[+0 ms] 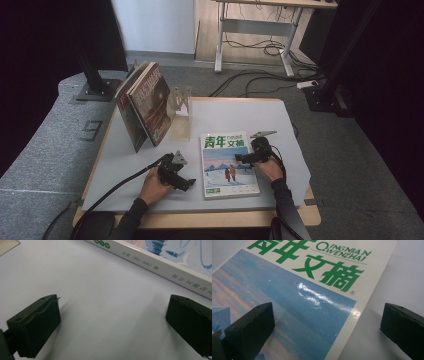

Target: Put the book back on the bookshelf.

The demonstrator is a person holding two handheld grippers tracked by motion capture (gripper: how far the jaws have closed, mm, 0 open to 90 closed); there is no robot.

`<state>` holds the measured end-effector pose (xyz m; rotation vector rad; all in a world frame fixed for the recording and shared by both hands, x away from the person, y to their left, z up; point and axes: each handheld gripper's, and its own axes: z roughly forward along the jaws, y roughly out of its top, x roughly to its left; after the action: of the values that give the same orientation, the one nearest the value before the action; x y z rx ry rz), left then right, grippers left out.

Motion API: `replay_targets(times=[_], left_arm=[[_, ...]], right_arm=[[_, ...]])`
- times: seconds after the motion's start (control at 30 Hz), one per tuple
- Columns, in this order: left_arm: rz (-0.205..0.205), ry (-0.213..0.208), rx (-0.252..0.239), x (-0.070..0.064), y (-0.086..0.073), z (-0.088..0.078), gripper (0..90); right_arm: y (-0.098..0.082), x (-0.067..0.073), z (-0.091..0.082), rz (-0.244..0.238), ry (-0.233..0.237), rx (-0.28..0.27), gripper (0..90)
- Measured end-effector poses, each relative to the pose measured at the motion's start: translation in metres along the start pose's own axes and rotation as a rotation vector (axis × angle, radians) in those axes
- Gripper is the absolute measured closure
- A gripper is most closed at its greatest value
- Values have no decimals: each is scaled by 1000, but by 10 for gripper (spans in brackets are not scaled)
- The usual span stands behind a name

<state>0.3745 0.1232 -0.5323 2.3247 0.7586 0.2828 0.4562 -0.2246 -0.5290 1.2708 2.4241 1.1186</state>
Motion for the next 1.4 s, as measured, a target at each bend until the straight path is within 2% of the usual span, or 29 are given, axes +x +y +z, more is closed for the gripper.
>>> replay_targets(times=[0.33, 0.47, 0.6, 0.73, 0.83, 0.97, 1.07, 1.1, 1.13, 1.17, 1.27, 1.4], left_arm=[[-1, -1, -1, 0, 0, 0, 0], [-1, -1, -1, 0, 0, 0, 0], [-1, -1, -1, 0, 0, 0, 0], [-1, -1, -1, 0, 0, 0, 0], [-1, -1, -2, 0, 0, 0, 0], [-1, -1, -1, 0, 0, 0, 0], [-1, 0, -1, 0, 0, 0, 0], [0, 0, -1, 0, 0, 0, 0], [-1, 0, -1, 0, 0, 0, 0], [-1, 0, -1, 0, 0, 0, 0], [-1, 0, -1, 0, 0, 0, 0], [-1, 0, -1, 0, 0, 0, 0]], right_arm=[[6, 3, 8, -5, 26, 1, 0], [8, 4, 7, 14, 21, 10, 21], [8, -1, 3, 56, 50, -5, 72], [9, 1, 2, 43, 39, -10, 83], [12, 3, -2, 33, 49, -54, 113], [15, 6, -9, 22, 100, -106, 173], [14, 6, -9, 15, 97, -93, 195], [12, 5, -7, 17, 111, -67, 242], [10, 4, -5, 19, 130, -52, 236], [8, 5, -6, 9, 129, -61, 245], [9, 6, -9, 1, 129, -44, 291], [11, 3, -6, 14, 129, -53, 345]])
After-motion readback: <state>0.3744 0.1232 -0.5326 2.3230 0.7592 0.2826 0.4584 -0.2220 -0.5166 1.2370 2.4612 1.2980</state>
